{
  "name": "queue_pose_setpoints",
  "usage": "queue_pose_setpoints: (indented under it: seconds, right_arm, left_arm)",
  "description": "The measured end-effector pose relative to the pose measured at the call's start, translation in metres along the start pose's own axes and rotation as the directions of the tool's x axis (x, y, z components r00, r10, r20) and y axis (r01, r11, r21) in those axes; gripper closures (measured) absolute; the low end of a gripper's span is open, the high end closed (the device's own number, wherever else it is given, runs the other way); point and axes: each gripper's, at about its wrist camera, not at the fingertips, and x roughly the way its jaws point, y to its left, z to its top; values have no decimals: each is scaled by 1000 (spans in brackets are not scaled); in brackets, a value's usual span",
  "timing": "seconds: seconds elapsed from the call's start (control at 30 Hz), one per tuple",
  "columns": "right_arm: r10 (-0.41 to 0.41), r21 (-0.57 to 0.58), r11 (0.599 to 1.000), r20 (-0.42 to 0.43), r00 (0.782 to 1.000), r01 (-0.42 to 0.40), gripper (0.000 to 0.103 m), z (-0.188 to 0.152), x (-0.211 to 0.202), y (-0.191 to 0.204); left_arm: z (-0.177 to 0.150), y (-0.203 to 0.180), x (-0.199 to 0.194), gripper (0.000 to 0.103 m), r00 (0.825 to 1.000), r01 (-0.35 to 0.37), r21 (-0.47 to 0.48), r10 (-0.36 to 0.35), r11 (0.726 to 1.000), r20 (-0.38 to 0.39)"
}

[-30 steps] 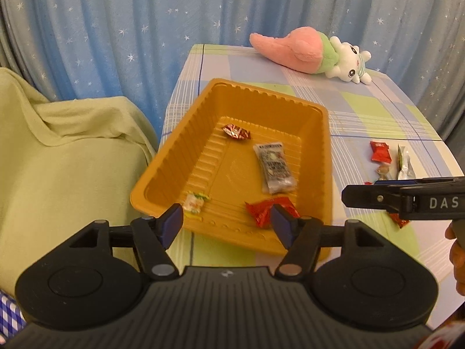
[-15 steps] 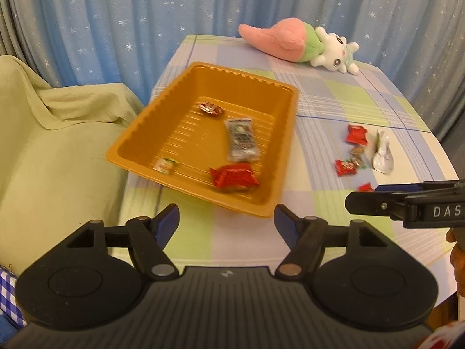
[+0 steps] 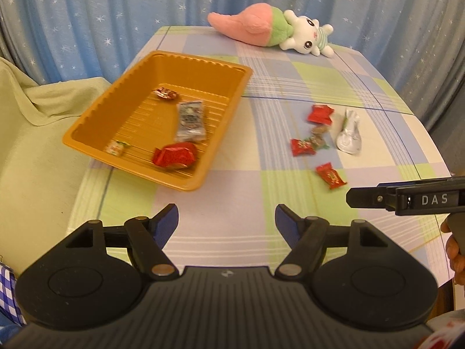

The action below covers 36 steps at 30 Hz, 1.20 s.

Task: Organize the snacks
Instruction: 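Withdraw both open tools from the tray toward the remaining snacks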

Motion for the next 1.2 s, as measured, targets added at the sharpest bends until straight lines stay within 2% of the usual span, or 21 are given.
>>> queue_pose_setpoints:
  seconds: [0.13,0.6,0.83,1.03,1.2]
  right_arm:
    - [10,65,998,-38,999,-8,28,-3,-6,-29]
    - [42,200,979,11,999,-43,18,-8,-41,-103]
    - [-23,178,984,18,1000,19,18,-11,-52,-123]
    - [-116,141,984,29,993,111,18,-15,-59,-137]
    - [-136,173,976,21,991,130,18,-17,-63,-153]
  left_arm:
    - [-2,-19,3,31,1000,-8,3,8,1000,-9]
    - [-6,-72,20,28,1000,-9,13,9,1000,-25]
    - [-5,-99,35,28,1000,21,47,-20,999,-16]
    - [-3,-119,52,28,999,39,78,-38,996,-10]
    - [0,-132,67,28,999,51,104,-50,993,-13]
